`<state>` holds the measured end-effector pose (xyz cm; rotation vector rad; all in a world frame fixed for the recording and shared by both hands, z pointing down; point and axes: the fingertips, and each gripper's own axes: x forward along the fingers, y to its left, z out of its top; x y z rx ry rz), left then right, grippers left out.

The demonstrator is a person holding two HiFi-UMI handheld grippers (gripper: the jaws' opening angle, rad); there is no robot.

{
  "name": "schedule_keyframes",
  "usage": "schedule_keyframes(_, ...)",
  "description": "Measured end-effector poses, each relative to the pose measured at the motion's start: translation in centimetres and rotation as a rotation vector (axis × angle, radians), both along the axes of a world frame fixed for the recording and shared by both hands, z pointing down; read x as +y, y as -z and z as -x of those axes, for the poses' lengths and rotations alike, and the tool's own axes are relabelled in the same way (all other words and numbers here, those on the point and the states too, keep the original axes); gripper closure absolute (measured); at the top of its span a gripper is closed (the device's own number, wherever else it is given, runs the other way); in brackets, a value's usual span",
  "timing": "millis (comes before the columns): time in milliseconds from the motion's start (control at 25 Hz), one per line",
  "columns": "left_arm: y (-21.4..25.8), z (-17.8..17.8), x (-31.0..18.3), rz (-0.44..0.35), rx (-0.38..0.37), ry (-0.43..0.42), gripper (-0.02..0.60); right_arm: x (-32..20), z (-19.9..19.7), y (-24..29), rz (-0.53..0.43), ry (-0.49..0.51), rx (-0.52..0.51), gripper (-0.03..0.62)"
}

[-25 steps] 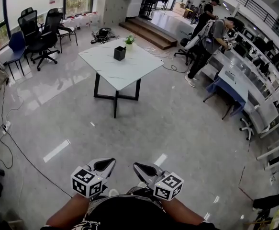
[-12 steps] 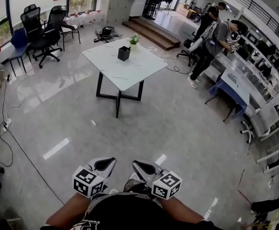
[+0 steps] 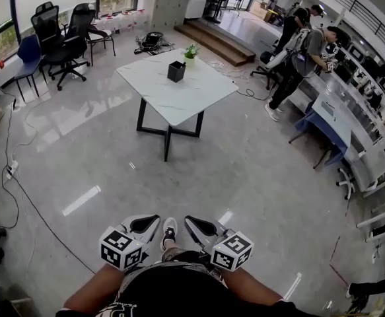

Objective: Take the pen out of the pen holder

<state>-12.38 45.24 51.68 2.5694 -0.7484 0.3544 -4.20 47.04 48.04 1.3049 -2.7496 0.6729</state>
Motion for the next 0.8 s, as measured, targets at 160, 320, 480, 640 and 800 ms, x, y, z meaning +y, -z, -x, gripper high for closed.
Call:
schedule_keyframes(160,-0.2,-0.2,-2.3,0.020,-0.002,0.012,0.525,-3.0,-0.3,0.4,-0.012,0.009,-0.016,0.600)
schedule_keyframes(320,-0.1,-0.6,-5.6,0.002,-0.017,0.026,0.525,-6.6,-0.7,0.5,-0.021,0.026,-0.020,0.600)
schedule_keyframes(480,0.6,-1.5,-9.0,-0.009,-0.021,0.033,0.525,-10.2,-1.8,1.3,-0.030,0.031,-0.030,0.600)
schedule_keyframes(640,1.7,-2.8,-12.9,-0.030,-0.025,0.044,0.525,-14.1,-3.2,2.3,-0.046,0.032,-0.048,0.600)
schedule_keyframes(800,2.1,-4.1,-16.5,-0.041,-0.037,0.058,0.525,-17.4,-4.6,3.0,-0.057,0.040,-0.061,0.600)
